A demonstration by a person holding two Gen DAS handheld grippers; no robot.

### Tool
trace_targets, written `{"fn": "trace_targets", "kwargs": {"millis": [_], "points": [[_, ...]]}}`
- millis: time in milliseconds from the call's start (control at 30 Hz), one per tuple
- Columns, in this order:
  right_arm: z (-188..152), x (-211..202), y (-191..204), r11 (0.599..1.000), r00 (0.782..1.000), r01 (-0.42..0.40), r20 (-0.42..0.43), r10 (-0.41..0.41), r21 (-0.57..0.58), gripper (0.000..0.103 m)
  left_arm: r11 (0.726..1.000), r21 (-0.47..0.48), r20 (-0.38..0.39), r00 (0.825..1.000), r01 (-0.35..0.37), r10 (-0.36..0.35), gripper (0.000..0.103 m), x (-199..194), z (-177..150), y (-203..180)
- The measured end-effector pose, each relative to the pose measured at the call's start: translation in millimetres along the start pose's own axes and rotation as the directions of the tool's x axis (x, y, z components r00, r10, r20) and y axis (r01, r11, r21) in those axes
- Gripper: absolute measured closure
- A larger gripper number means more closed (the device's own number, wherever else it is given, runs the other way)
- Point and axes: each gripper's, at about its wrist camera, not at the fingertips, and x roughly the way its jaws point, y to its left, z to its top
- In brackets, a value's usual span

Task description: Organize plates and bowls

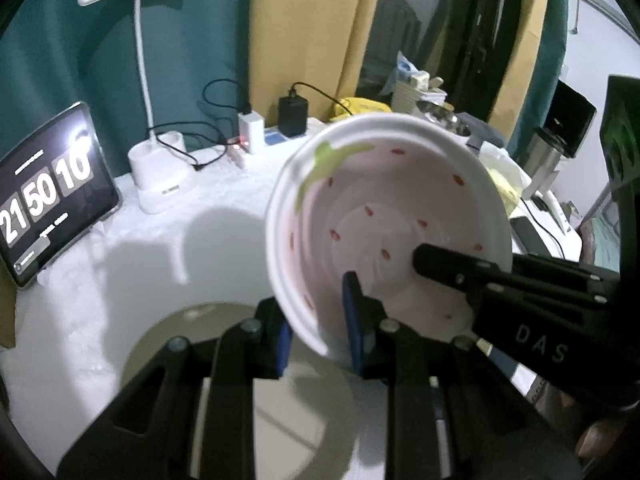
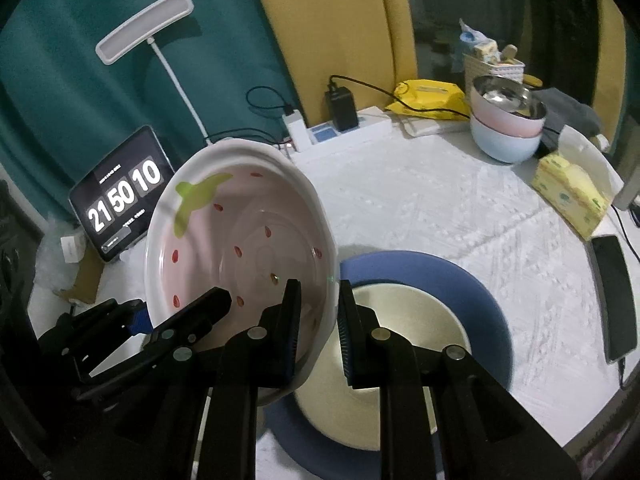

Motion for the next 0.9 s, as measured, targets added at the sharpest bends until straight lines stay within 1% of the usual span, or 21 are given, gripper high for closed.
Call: {"fn": "trace_targets", "kwargs": {"millis": [167, 567, 900], "points": [[-8, -3, -16, 1.000, 1.000, 0.013, -0.008, -0.013, 0.008, 0.084, 1.000, 0.018, -0.015, 1.000, 0.003, -0.003, 0.080, 5, -5, -19], [-26, -7, -45, 0.999, 0.999, 0.016, -0.031, -0.015, 0.031, 0.084, 0.999, 0.051, -0.051, 0.999, 0.005, -0.002, 0.080, 14, -17, -47], [-35, 0, -57, 0.999, 0.997, 0.038, -0.061, -0.036, 0.036, 0.084, 0.995, 0.093, -0.064, 0.996, -0.049, 0.055, 0.080, 23, -25, -61]]}}
